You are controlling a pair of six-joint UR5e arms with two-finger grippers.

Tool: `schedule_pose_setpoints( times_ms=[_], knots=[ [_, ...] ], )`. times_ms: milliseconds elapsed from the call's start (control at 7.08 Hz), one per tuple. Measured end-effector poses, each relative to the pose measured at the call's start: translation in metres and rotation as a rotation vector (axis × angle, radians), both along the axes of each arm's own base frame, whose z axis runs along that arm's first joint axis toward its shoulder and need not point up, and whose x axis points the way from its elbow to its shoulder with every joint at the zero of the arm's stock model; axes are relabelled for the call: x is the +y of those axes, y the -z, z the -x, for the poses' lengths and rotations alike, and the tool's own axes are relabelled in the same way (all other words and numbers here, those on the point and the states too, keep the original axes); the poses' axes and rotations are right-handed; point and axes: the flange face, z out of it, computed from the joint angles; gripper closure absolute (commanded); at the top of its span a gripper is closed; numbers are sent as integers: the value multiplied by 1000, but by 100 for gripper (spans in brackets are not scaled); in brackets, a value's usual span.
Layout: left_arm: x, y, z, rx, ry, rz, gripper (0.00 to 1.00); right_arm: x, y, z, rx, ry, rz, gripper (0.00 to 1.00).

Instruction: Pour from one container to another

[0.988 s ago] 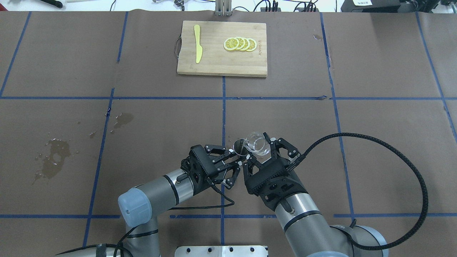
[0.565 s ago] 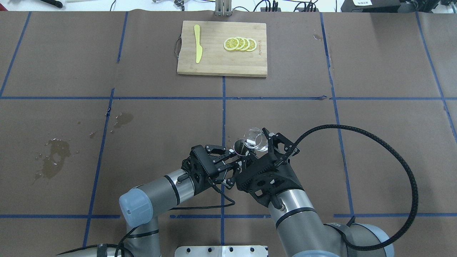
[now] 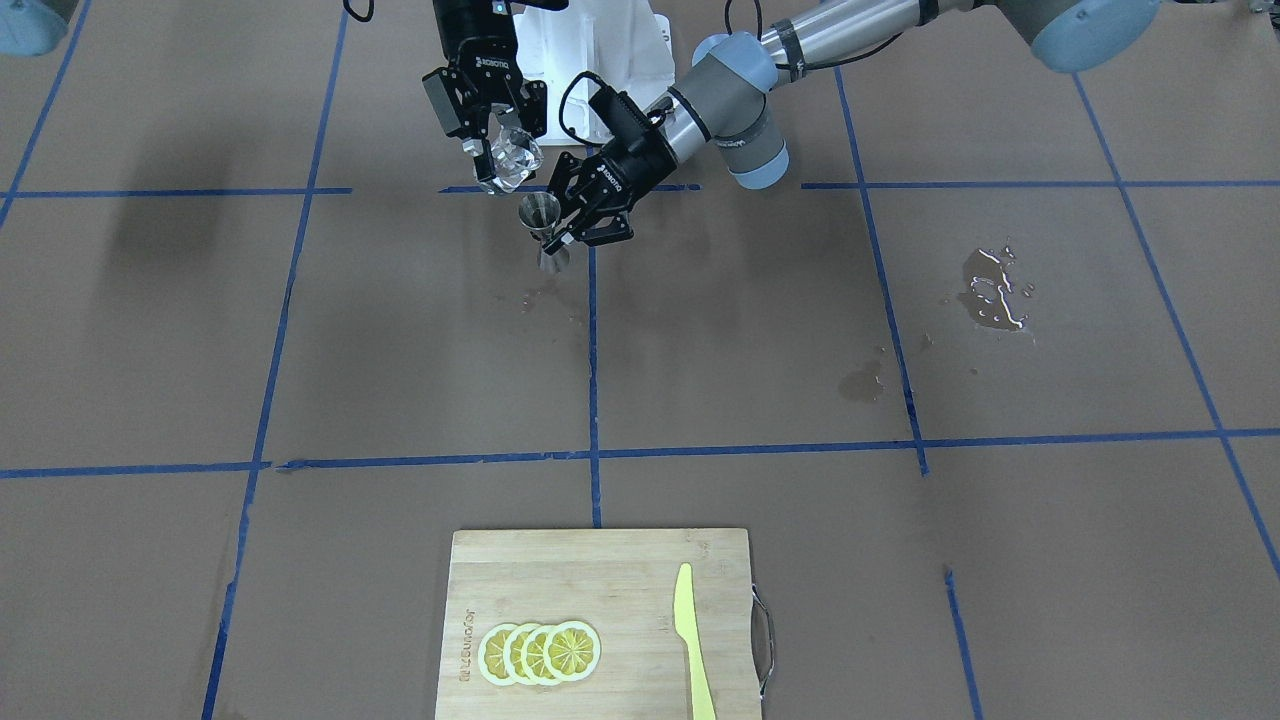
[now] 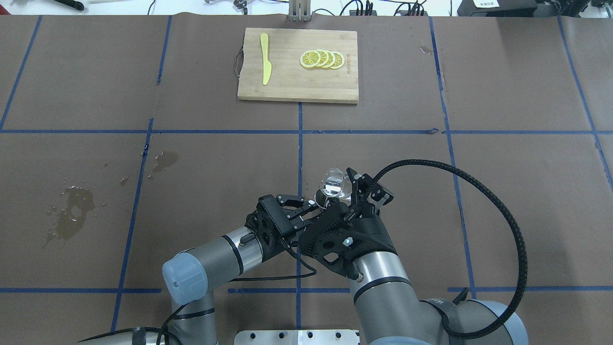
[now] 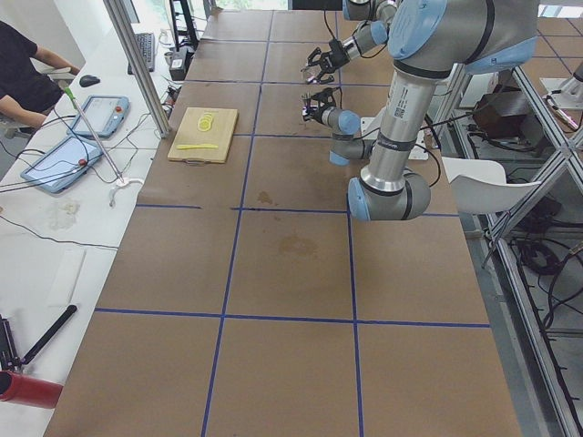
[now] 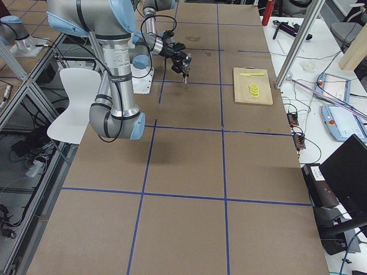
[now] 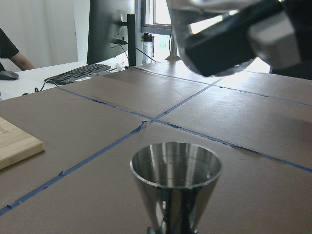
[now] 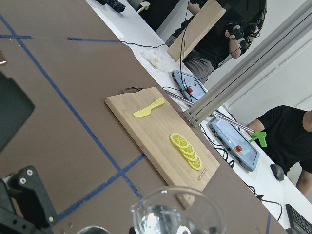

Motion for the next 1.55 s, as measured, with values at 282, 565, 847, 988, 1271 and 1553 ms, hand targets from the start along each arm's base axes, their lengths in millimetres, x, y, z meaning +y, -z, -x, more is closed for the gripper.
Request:
schedule_pose_setpoints(
  times_ms=[282, 565, 847, 988, 1271, 1553],
  knots=[
    [1, 0, 0, 0, 0, 0, 100, -3, -1, 1, 76, 8, -20, 100],
    [1, 0, -1, 0, 1, 1, 100, -5, 0, -4, 161, 19, -40, 100],
    [2, 0, -1, 0, 0, 1, 100, -6, 0, -6, 224, 30, -55, 100],
    [3, 1, -1, 1, -1, 1, 100, -6, 0, -7, 250, 36, -67, 100],
    [3, 1, -1, 1, -2, 1, 100, -8, 0, -10, 309, 44, -78, 100],
    [3, 1, -2, 0, -2, 1, 100, -9, 1, -16, 362, 51, -88, 100]
  ],
)
